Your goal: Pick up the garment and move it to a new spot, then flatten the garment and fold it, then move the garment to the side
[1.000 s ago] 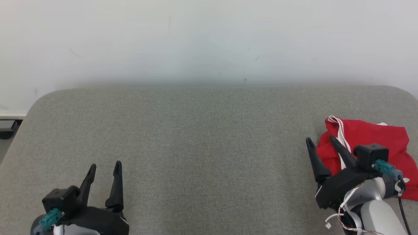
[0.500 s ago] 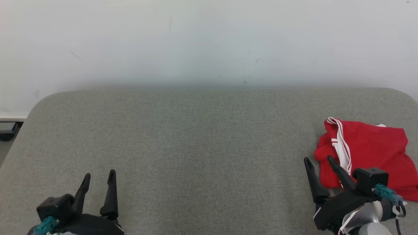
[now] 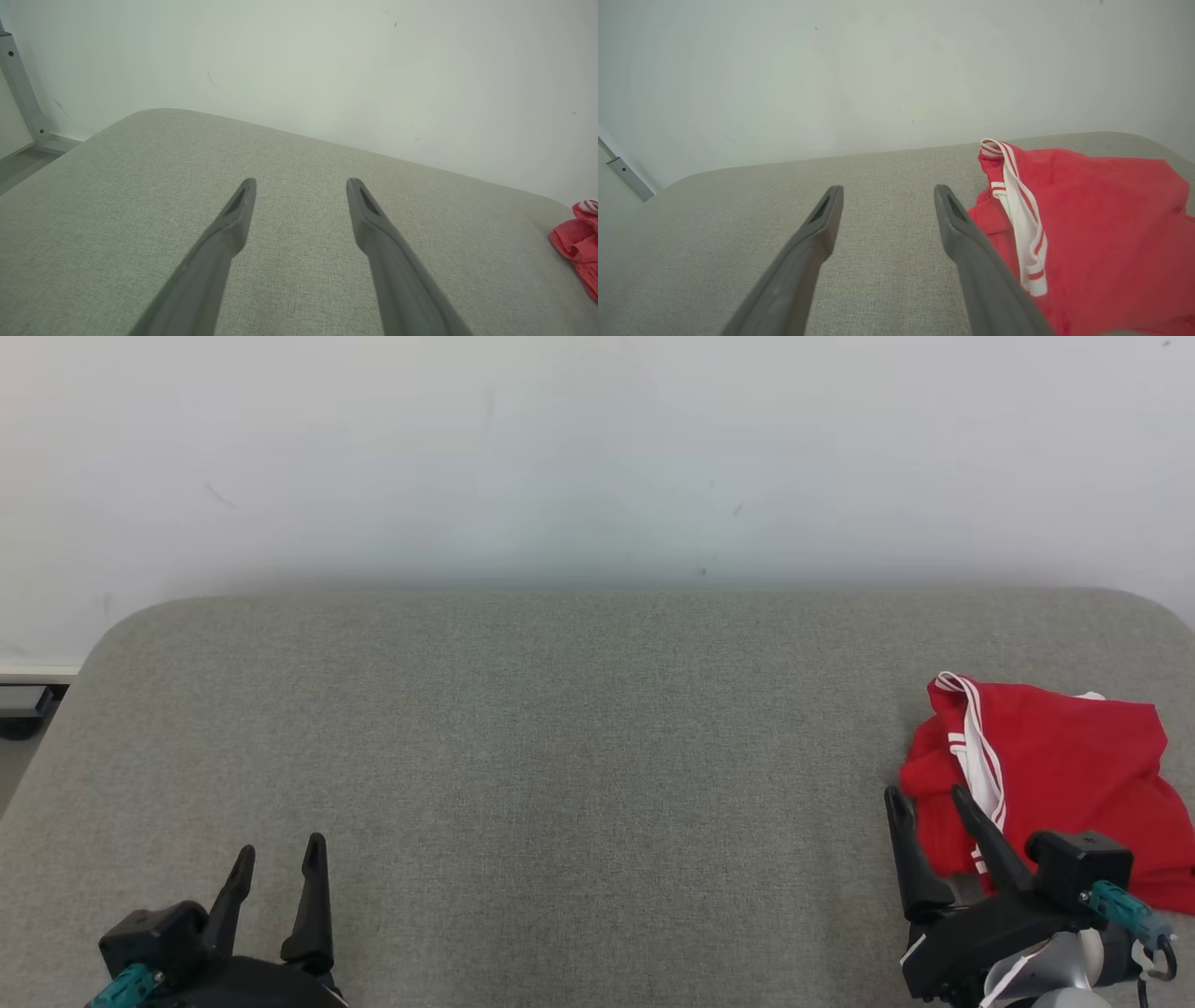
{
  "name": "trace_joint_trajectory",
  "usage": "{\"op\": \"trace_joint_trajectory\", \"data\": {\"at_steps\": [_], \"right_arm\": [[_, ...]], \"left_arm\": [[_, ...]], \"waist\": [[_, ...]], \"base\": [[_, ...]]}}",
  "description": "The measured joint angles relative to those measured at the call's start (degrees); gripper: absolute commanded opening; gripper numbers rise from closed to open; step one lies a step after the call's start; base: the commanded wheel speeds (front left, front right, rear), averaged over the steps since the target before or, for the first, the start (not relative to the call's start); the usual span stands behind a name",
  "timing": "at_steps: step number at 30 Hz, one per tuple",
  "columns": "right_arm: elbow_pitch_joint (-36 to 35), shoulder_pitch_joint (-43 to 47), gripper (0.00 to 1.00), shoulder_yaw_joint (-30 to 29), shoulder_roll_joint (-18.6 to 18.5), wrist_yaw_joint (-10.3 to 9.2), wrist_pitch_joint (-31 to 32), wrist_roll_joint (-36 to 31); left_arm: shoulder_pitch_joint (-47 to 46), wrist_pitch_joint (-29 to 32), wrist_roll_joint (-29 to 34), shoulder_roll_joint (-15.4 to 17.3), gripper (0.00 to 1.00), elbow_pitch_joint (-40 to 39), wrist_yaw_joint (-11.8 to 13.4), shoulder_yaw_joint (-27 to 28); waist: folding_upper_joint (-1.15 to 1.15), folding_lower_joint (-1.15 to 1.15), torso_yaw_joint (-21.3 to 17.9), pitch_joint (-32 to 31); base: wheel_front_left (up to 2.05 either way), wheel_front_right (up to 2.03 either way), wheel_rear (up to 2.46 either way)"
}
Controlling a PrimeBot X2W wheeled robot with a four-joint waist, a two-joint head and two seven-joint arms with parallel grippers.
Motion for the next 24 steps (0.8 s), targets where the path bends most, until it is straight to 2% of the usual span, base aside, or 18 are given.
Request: {"op": "trace_joint_trajectory", "data": {"at_steps": [10, 11, 18, 24], "right_arm": [[-1.4, 0.2, 1.0, -0.2, 0.0, -1.16, -0.1, 0.0], [-1.0, 0.3, 0.0, -0.2, 0.1, -1.16, 0.0, 0.0], [2.3, 2.8, 0.0, 0.0, 0.5, -1.15, 0.1, 0.3], [2.7, 2.5, 0.0, -0.3, 0.5, -0.94, 0.5, 4.2]], "left_arm": [[0.0, 0.5, -0.2, 0.2, 1.0, -0.4, 0.0, -0.1], [0.0, 0.5, -0.2, 0.1, 0.0, 0.0, 0.0, -0.2], [2.2, 0.8, -1.0, -1.6, 0.0, 2.9, -0.1, -0.7], [2.2, 1.6, -4.8, -1.9, 0.0, 3.0, -1.1, 0.9]], "waist": [[0.0, 0.0, -0.3, 0.2], [0.0, 0.0, -0.3, 0.2], [0.0, 0.0, -0.3, 0.3], [0.0, 0.0, -0.6, 0.4]], "base": [[0.0, 0.0, 0.0], [0.0, 0.0, 0.0], [0.0, 0.0, 0.0], [0.0, 0.0, 0.0]]}}
